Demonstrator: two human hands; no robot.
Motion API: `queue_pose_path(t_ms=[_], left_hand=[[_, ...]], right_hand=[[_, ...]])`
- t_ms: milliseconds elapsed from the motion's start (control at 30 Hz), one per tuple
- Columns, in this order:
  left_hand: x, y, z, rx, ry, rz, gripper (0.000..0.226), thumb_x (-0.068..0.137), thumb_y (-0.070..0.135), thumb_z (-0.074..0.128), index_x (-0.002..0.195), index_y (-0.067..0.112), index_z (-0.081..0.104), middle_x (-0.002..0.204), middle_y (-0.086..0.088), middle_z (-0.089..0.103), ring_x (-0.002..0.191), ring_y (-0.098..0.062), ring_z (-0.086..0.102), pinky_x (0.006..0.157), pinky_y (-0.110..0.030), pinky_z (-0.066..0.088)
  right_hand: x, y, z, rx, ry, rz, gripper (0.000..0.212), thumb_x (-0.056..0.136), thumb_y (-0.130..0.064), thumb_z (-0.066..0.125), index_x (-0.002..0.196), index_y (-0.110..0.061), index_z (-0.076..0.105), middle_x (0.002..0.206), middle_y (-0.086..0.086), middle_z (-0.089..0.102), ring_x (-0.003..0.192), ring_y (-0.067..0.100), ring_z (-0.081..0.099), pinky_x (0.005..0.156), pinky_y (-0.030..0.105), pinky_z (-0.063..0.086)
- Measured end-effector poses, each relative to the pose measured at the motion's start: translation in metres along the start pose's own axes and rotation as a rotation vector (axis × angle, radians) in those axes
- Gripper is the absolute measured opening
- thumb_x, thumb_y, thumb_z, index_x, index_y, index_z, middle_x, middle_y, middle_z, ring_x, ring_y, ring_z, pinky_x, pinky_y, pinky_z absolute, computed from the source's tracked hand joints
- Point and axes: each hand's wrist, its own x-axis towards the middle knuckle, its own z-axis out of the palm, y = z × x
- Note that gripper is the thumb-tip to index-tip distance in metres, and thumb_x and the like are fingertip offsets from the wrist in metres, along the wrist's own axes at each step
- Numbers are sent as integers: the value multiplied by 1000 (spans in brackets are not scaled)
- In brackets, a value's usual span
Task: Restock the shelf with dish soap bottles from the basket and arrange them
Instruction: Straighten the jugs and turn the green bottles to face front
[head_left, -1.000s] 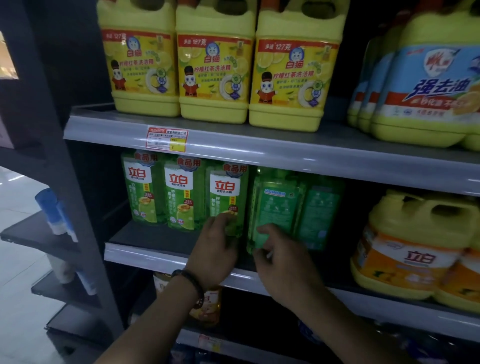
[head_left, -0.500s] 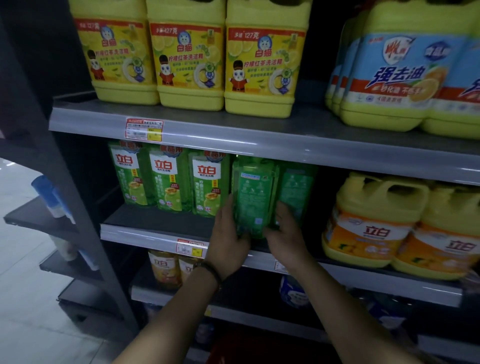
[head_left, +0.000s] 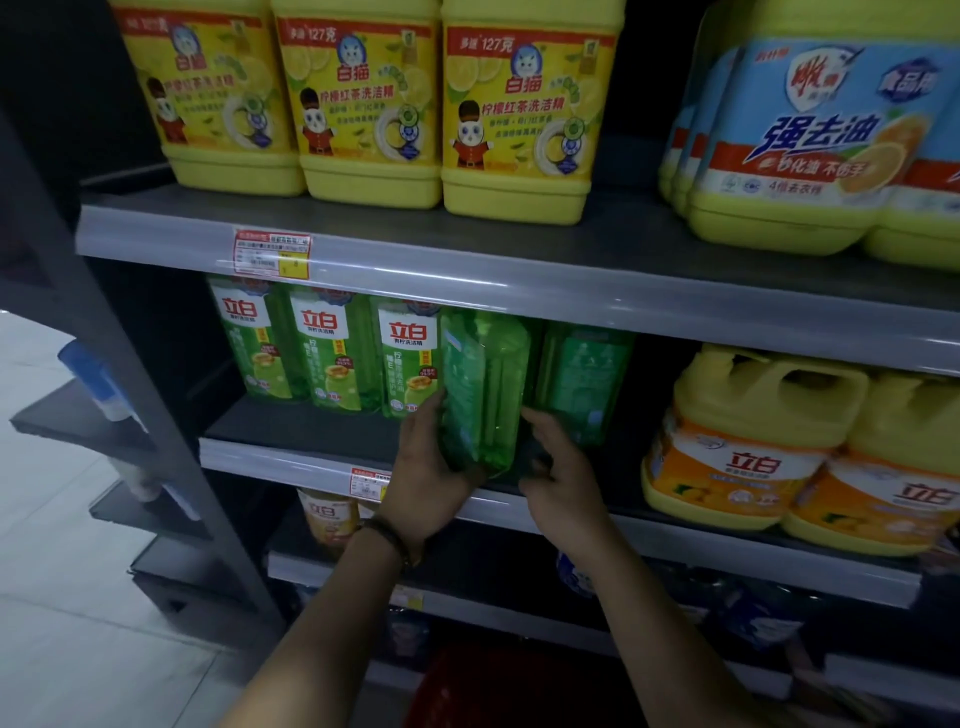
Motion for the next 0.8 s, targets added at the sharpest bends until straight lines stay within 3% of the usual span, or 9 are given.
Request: queue_pose_path(t_ms=[100,167,267,367,500,567,633,700,800], left_hand=[[5,-5,-9,29,-10,3,105,66,42,93,154,41,37,145,5,50,135,-21,56,108,-48,54],[10,-1,-19,20,-45,-9,99,64,43,95,146,36,41,140,6,55,127,-17,61,103,-47,57],[12,10,-30,31,-85,-14,94,63,50,95,136,25,40,133,9,59,120,-13,65,99,-45,59],[18,14,-38,64,-108,-19,94,62,51,96,127,20,36,126,8,64,116,-15,68,94,-48,61],[31,12,-46,80,-101,3,95,60,55,94,132,24,40,130,9,66,120,-11,67,95,-44,62],[35,7,-48,92,-66,10,89,63,51,95,134,31,45,130,9,66,120,-11,66,96,-43,61],[37,5,-52,86,-61,-9,82,68,36,97,134,34,49,126,16,67,114,5,64,96,-32,60],[40,2,-62,104,-111,-16,77,74,23,96,135,34,50,122,21,66,106,17,60,92,-18,55],[46,5,-87,142,-249,-47,74,78,21,93,140,28,54,132,12,68,119,-8,64,105,-36,56]], right_hand=[[-8,1,11,21,-43,-18,75,95,20,44,154,-26,48,157,-9,52,147,0,44,121,30,39],[-10,1,16,-5,-33,-24,75,100,16,44,160,-28,41,161,-3,50,152,10,41,126,34,35],[-9,-4,18,-99,-78,-61,78,102,12,45,165,-32,30,161,-2,50,150,11,41,123,28,37],[-7,-12,22,-199,-135,-86,81,100,15,41,164,-35,33,158,-4,51,135,4,51,88,3,42],[1,-18,12,-298,-220,-131,80,100,14,40,161,-37,39,154,-17,53,125,-12,55,98,-3,34],[8,-23,6,-337,-175,-131,68,102,8,46,157,-34,49,151,-15,58,108,-14,62,97,7,44],[20,-23,4,-370,-76,-124,56,104,-3,56,155,-26,51,152,-4,60,131,5,61,111,29,48],[32,-23,5,-382,-42,-69,62,104,-15,64,161,-20,39,157,7,55,138,20,56,113,40,48],[43,-25,15,-379,-82,-1,86,101,-27,71,168,-22,18,158,8,51,134,26,59,109,47,51]])
